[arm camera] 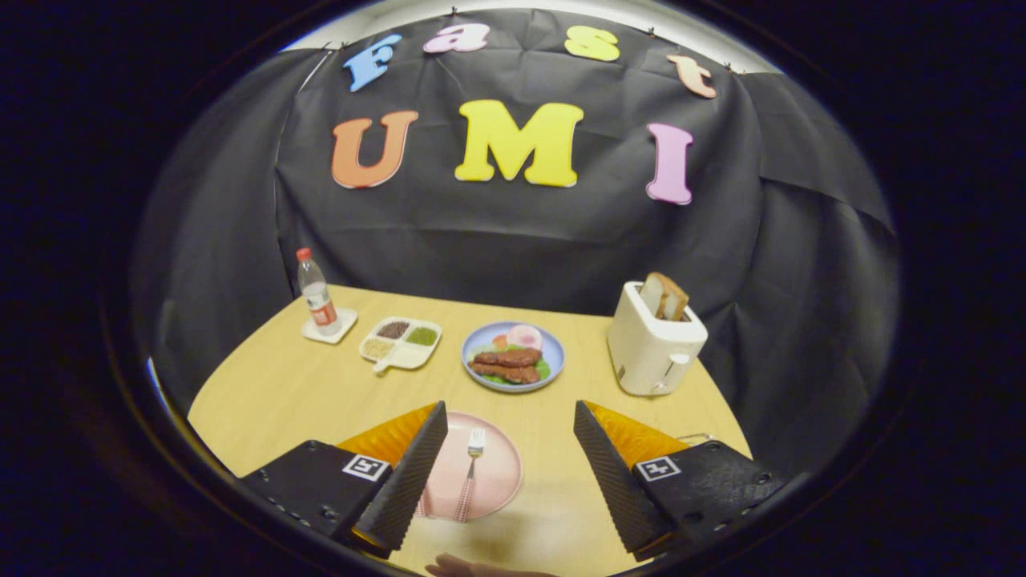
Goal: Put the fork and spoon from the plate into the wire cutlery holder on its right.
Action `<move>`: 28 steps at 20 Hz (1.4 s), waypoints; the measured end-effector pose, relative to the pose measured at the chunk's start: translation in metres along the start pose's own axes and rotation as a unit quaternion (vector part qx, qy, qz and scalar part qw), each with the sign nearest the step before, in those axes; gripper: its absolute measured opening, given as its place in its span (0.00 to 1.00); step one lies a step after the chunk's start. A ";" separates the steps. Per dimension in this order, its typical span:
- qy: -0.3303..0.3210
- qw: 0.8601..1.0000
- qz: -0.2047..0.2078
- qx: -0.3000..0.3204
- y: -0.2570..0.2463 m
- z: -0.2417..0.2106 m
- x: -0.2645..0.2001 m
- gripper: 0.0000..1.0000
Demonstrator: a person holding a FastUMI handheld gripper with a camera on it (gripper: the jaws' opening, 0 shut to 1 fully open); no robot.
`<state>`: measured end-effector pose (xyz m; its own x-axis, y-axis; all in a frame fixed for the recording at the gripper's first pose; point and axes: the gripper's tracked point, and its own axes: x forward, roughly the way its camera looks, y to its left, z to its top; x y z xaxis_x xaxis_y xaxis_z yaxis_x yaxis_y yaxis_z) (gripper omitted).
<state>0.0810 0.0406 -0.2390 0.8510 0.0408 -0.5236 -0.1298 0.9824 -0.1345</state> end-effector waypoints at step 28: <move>0.231 0.973 -0.003 -0.003 0.044 -0.142 0.088 0.05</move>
<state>0.0776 0.0614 -0.4100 0.5328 -0.0523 -0.8446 -0.1304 0.9811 -0.1430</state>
